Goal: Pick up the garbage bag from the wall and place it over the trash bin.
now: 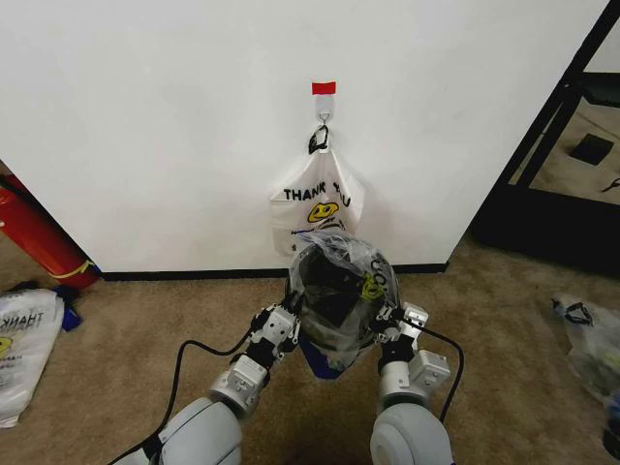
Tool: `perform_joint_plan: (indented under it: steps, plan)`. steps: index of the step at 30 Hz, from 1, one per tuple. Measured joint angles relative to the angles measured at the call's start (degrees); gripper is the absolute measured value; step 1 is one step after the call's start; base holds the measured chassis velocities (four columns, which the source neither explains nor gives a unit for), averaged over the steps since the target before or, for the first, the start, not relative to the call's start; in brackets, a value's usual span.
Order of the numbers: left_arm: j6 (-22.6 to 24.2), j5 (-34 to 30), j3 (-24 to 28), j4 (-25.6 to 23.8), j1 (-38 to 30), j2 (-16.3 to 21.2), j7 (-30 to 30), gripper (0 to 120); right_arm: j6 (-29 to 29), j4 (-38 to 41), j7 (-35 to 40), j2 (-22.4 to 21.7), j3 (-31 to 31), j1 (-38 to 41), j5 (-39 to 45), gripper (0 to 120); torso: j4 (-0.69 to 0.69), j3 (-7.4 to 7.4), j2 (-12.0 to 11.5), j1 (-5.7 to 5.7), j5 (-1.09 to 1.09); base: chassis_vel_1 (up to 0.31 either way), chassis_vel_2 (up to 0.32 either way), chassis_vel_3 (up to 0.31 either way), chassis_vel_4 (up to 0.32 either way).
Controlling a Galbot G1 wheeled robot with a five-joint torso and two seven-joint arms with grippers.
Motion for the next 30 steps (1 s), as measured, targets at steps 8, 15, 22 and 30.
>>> perform_joint_plan:
  steps: [8, 15, 22, 30]
  plan:
    - [-0.23, -0.67, -0.99, -1.00, 0.66, 0.01, -0.96, 0, 0.03, 0.19, -0.06, 0.04, 0.05, -0.26, 0.06, 0, 0.00, 0.00, 0.00, 0.00, 0.00, 0.000, 0.000, 0.000, 0.000]
    - [-0.57, -3.32, -4.25, -2.82, 2.54, 0.38, -2.03, 0, -0.04, 0.08, 0.45, -0.11, 1.14, 0.25, 3.33, 0, 0.00, 0.00, 0.00, 0.00, 0.00, 0.000, 0.000, 0.000, 0.000]
    - [-0.40, -6.72, -6.73, -2.29, 2.90, 0.65, -2.78, 0, -0.35, 0.73, 1.06, -0.41, 1.98, 0.68, 6.31, 0, 0.00, 0.00, 0.00, 0.00, 0.00, 0.000, 0.000, 0.000, 0.000]
    - [-0.59, -9.14, -6.99, -3.08, 3.81, -0.26, -3.38, 0, -0.56, 1.84, 1.03, -1.21, 2.94, 0.42, 7.79, 0, 0.00, 0.00, 0.00, 0.00, 0.00, 0.000, 0.000, 0.000, 0.000]
